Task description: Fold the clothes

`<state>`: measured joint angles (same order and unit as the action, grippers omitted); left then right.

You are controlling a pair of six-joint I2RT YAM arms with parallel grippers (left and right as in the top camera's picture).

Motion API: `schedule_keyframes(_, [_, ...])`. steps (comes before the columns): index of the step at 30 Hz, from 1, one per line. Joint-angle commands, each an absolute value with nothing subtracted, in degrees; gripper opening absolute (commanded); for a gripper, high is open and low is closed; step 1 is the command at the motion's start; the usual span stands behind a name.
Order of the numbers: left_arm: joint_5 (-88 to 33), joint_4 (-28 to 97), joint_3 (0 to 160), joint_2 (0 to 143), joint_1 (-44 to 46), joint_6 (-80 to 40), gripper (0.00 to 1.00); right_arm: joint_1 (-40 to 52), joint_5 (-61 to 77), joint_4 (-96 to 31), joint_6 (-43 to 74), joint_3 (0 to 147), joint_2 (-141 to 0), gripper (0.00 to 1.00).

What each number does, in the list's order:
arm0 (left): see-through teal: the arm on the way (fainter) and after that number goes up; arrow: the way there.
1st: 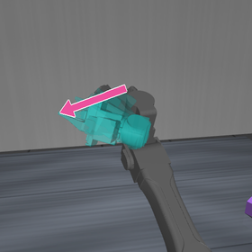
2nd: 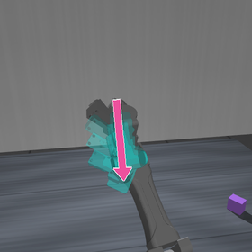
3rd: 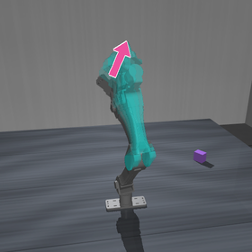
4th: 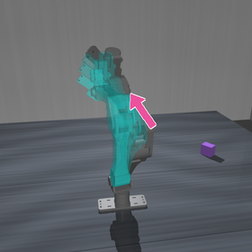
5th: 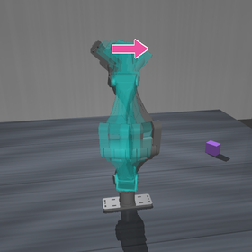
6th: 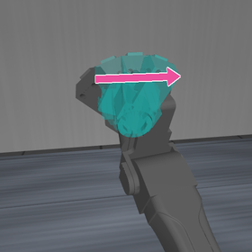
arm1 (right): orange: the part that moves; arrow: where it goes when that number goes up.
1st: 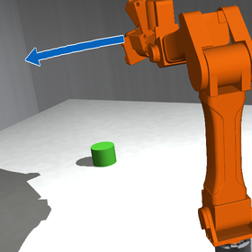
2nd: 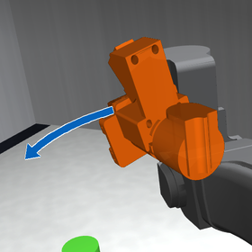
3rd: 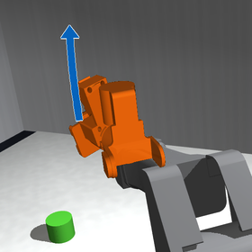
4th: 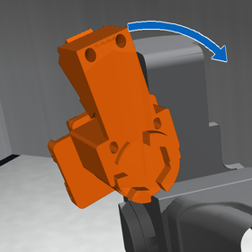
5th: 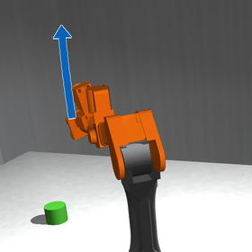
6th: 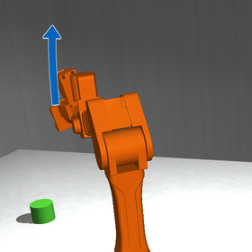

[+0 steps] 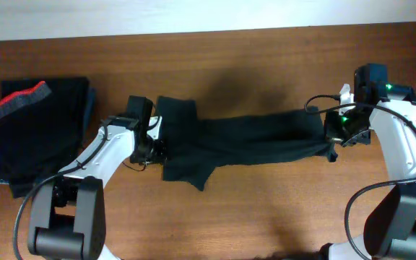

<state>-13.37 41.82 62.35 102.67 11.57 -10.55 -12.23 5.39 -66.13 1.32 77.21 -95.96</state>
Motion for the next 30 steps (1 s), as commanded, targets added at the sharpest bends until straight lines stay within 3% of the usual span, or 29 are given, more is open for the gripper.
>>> schedule_keyframes(1, [-14.5,40.6,61.9,103.4,11.5,-11.3,0.35,-12.4,4.6,-66.3,1.5,77.0,-96.0,0.09])
schedule_keyframes(6, [-15.4,39.9,61.9,103.4,11.5,-11.3,0.24,-12.4,4.6,-66.6,1.5,77.0,-96.0,0.10])
schedule_keyframes(8, [-15.5,39.9,61.9,103.4,11.5,-11.3,0.13,-12.4,4.6,-66.6,1.5,77.0,-96.0,0.09])
schedule_keyframes(9, [-15.5,39.9,61.9,103.4,11.5,-11.3,0.01,-12.4,4.6,-66.6,1.5,77.0,-96.0,0.10])
schedule_keyframes(15, [-15.9,42.5,63.2,102.5,11.4,-11.0,0.00,-12.4,4.6,-66.3,1.5,77.0,-96.0,0.10])
schedule_keyframes(22, [-15.3,49.2,71.8,92.2,9.5,-9.2,0.00,-12.4,4.6,-64.5,1.5,77.1,-96.0,0.11])
schedule_keyframes(23, [-15.3,49.2,72.7,90.6,9.5,-9.2,0.00,-12.4,4.7,-64.6,1.5,77.1,-96.0,0.13])
schedule_keyframes(26, [-15.3,48.7,74.5,86.0,9.5,-9.3,0.00,-12.4,4.7,-65.0,1.5,77.1,-96.0,0.32])
schedule_keyframes(30, [-15.3,48.5,74.8,81.9,9.5,-9.3,0.00,-12.4,4.7,-65.2,1.5,77.1,-96.0,0.46])
